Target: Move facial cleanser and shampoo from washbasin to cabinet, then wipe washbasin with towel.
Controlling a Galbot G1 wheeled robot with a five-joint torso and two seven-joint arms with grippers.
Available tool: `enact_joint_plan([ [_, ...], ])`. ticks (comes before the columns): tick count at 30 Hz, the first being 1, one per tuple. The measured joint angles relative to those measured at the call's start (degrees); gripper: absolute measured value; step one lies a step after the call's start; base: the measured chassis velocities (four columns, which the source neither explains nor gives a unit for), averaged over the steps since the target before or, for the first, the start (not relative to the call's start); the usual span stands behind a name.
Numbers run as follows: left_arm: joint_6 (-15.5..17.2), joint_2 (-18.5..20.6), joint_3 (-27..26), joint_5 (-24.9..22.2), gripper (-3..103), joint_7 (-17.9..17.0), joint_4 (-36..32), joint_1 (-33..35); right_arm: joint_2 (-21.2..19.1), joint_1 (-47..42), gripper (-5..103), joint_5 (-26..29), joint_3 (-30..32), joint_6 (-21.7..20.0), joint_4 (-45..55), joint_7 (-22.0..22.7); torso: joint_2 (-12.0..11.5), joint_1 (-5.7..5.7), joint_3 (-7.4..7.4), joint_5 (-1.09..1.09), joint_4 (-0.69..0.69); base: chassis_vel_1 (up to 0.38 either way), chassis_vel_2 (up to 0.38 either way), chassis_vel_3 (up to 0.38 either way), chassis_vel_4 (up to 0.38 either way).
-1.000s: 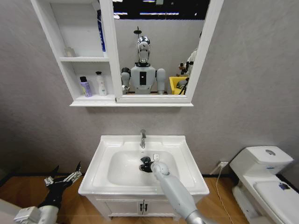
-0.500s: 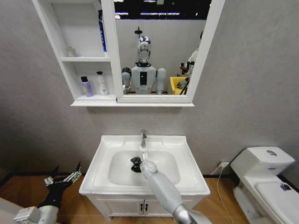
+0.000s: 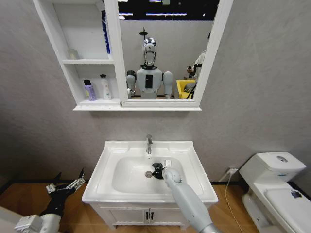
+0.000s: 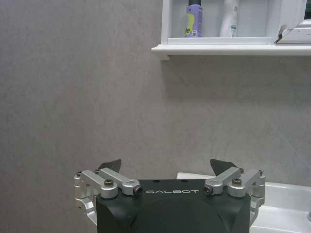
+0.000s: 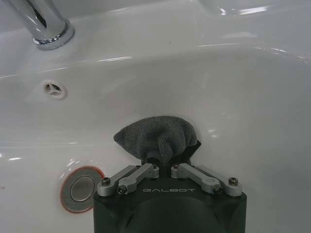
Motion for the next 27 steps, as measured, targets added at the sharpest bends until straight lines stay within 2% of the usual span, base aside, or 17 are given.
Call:
enact_joint_plan([
  [6,0.00,0.00,0.00,0.00,100,0.00,0.00,0.00,-1.78,-3.71,6,-1.19,3.17,-0.19,3.66,-0.05,0.01,0.00,0.00,0.01,0.02,0.000,0.000,0.000,0.000],
  [14,0.00,0.00,0.00,0.00,100,0.00,0.00,0.00,-4.28,-6.16,6,-7.11,7.32,2.28,8.51,-1.04,0.01,-0.01,0.00,0.01,0.01,0.000,0.000,0.000,0.000],
  [18,0.00,0.00,0.00,0.00,100,0.00,0.00,0.00,-5.38,-5.94,6,-9.84,7.82,5.81,10.85,-1.22,0.01,-0.01,0.01,0.00,-0.02,0.000,0.000,0.000,0.000],
  [19,0.00,0.00,0.00,0.00,100,0.00,0.00,0.00,-5.94,-5.31,6,-11.38,7.95,8.42,12.11,-1.55,0.01,0.00,0.01,-0.03,-0.04,0.000,0.000,0.000,0.000],
  [22,0.00,0.00,0.00,0.00,100,0.00,0.00,0.00,-6.25,-4.83,6,-12.10,8.02,9.79,12.85,-1.96,0.01,0.00,0.00,-0.03,-0.04,0.000,0.000,0.000,0.000],
  [24,0.00,0.00,0.00,0.00,100,0.00,0.00,0.00,-7.44,-3.05,6,-13.59,8.87,12.89,13.94,-3.61,0.00,0.00,0.01,-0.01,-0.02,0.000,0.000,0.000,0.000],
  [25,0.00,0.00,0.00,0.00,100,0.00,0.00,0.00,-7.44,-3.05,6,-13.59,8.87,12.89,13.94,-3.61,0.00,0.00,0.01,-0.01,-0.02,0.000,0.000,0.000,0.000],
  [27,0.00,0.00,0.00,0.00,100,0.00,0.00,0.01,-9.33,0.05,6,-14.57,9.44,15.83,11.01,-5.61,0.01,-0.01,0.01,-0.01,0.00,0.000,0.000,0.000,0.000],
])
